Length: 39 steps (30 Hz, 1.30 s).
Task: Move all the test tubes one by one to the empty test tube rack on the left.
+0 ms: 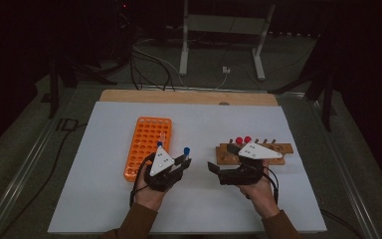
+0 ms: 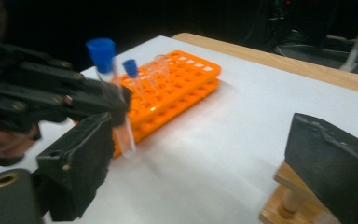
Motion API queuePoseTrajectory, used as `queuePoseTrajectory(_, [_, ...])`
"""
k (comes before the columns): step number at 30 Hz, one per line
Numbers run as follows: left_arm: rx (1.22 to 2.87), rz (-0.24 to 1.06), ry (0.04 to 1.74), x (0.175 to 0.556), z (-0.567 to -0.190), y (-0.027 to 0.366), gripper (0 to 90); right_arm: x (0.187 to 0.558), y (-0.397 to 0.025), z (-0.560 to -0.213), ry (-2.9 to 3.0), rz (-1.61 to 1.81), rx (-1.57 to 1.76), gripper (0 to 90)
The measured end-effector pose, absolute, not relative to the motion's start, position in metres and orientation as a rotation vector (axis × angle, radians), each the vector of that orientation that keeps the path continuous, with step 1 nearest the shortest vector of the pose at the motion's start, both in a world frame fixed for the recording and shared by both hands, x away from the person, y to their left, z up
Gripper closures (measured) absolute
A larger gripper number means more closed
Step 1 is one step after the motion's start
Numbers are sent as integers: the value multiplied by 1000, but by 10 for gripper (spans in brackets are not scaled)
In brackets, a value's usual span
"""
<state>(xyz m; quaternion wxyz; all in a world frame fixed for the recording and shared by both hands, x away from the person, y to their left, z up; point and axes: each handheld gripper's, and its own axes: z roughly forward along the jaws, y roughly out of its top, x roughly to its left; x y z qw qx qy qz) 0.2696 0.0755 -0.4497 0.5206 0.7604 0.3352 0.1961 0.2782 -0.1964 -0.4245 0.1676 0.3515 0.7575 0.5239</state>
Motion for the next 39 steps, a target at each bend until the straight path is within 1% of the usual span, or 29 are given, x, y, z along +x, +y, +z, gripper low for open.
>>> queuePoseTrajectory(1, [1819, 477, 811, 270, -450, 78, 773, 279, -197, -425, 2151, 1488, 1003, 27])
queuePoseTrajectory(5, [1807, 505, 846, 274, -450, 89, 773, 279, -200, -424, 2136, 1484, 1006, 8])
queuePoseTrajectory(18, [1788, 565, 923, 281, -455, 113, 773, 279, -206, -422, 2093, 1495, 1031, 2])
queuePoseTrajectory(25, [1805, 619, 952, 285, -461, 118, 773, 279, -207, -422, 2086, 1503, 1029, 2])
queuePoseTrajectory(39, [1822, 644, 996, 291, -472, 121, 773, 278, -208, -422, 2087, 1507, 1025, 2])
